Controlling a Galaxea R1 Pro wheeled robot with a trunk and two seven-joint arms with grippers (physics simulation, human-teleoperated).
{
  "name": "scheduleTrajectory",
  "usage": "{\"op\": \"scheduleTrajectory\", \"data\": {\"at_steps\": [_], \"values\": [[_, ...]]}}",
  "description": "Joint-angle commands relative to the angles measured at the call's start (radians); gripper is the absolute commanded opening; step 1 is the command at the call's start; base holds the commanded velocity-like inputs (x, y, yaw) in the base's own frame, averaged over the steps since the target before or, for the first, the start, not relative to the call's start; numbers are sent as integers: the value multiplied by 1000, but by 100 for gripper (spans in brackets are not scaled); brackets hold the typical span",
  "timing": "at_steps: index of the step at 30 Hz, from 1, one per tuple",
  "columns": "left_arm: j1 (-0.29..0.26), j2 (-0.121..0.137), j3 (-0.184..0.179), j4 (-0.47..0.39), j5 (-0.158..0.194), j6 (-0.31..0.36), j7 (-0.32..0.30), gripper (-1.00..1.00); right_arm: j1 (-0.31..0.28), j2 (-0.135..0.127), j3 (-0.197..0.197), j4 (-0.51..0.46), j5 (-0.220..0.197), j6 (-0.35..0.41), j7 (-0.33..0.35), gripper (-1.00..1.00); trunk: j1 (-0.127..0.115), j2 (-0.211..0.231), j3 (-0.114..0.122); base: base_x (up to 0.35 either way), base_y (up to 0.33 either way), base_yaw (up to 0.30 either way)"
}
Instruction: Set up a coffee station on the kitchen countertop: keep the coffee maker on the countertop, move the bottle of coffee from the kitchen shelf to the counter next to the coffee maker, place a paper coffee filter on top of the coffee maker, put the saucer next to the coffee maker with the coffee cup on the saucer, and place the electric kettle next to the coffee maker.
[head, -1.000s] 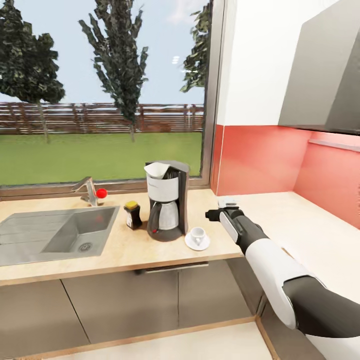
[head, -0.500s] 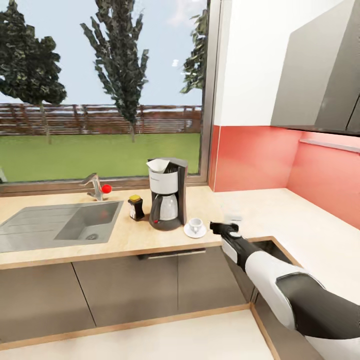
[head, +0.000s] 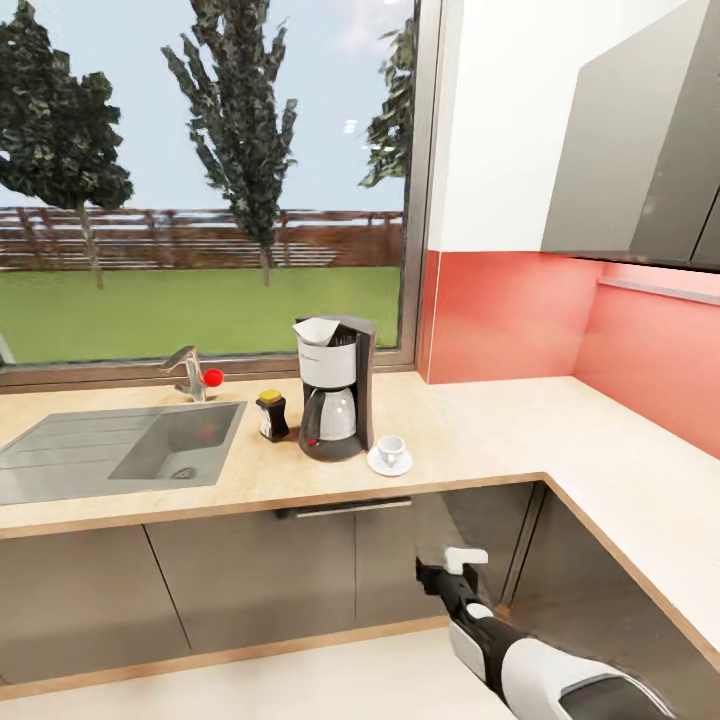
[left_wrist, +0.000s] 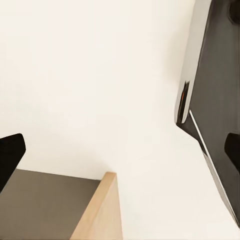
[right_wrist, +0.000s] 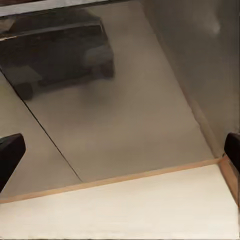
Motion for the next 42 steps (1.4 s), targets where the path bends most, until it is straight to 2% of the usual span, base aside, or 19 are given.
{"op": "scheduleTrajectory", "data": {"at_steps": [1,4,6,7,9,11,14,21,27,28,31,36,42], "values": [[1,1,-9,-3,9,-1,4,100,10,0,10,1,-7,-6,-4,100,0,-1,0,0,0,0],[1,1,-9,-7,9,-1,3,100,50,-5,9,2,-4,-13,-3,100,0,-1,0,0,0,0],[2,1,-10,-7,9,-1,3,100,85,-5,11,3,-1,8,1,100,0,-1,0,0,0,0],[1,0,-10,-8,9,-1,3,100,98,-5,11,4,0,42,1,100,0,-1,0,0,0,0],[1,-2,-11,-8,9,-1,3,100,128,-2,12,4,1,188,4,100,0,-1,0,0,0,0],[2,-3,-12,-8,9,0,2,100,168,8,14,4,3,369,6,100,0,-1,0,0,0,0],[2,-5,-14,-8,8,1,2,100,209,20,15,4,6,470,6,100,0,-1,0,0,0,0],[3,-2,-13,-7,-12,2,4,100,237,16,17,4,24,488,6,100,0,-1,0,0,0,0],[-19,-4,-7,-33,-8,-1,7,100,238,16,15,2,34,490,5,100,0,-1,0,0,0,0],[-32,-11,-3,-89,1,-1,9,100,238,-28,22,3,39,491,3,100,0,-1,0,0,0,218],[-33,-13,-3,-95,3,-6,9,100,238,-40,24,4,40,491,5,100,0,-1,-1,0,0,236],[-33,-12,-2,-97,15,-76,10,100,238,-40,24,4,50,490,7,100,0,-1,-5,0,0,232],[-33,-13,-1,-97,25,-96,11,100,238,-40,24,4,51,490,7,100,0,-1,-10,0,0,231]]}}
